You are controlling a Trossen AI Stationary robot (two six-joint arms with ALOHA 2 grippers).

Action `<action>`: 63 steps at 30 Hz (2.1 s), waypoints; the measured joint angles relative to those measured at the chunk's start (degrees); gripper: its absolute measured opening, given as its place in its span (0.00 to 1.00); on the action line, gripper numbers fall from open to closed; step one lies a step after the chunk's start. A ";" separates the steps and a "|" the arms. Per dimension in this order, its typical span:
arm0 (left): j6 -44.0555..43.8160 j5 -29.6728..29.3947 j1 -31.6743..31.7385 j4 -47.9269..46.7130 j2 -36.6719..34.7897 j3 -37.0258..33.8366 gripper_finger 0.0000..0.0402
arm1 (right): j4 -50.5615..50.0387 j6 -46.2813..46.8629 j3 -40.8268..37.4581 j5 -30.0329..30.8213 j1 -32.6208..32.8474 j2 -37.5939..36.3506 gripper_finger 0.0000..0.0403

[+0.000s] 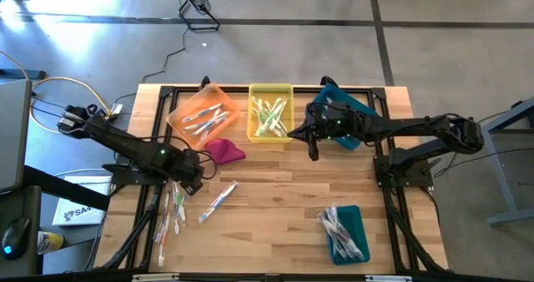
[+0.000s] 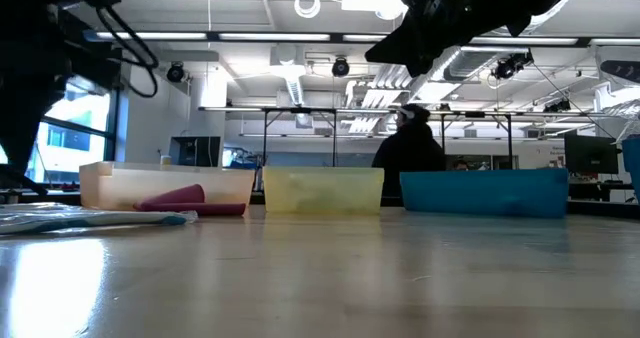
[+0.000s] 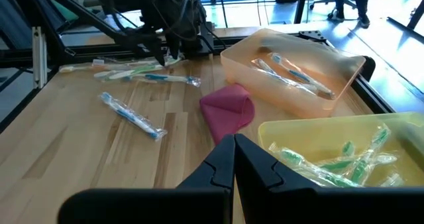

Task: Pick & Place Toothbrushes
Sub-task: Put the blue toothbrush into the orange bin

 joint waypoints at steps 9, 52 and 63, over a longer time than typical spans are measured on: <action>-5.74 5.13 0.00 7.14 2.18 -4.49 0.39 | -0.02 -0.35 0.00 -0.11 0.00 0.00 0.01; -5.68 3.30 -0.02 22.63 2.12 -10.77 0.04 | 0.00 -0.81 0.00 -0.11 0.00 0.00 0.01; 5.43 -3.66 0.02 34.53 2.07 -7.34 0.04 | 0.00 -0.81 0.00 -0.11 0.00 0.00 0.01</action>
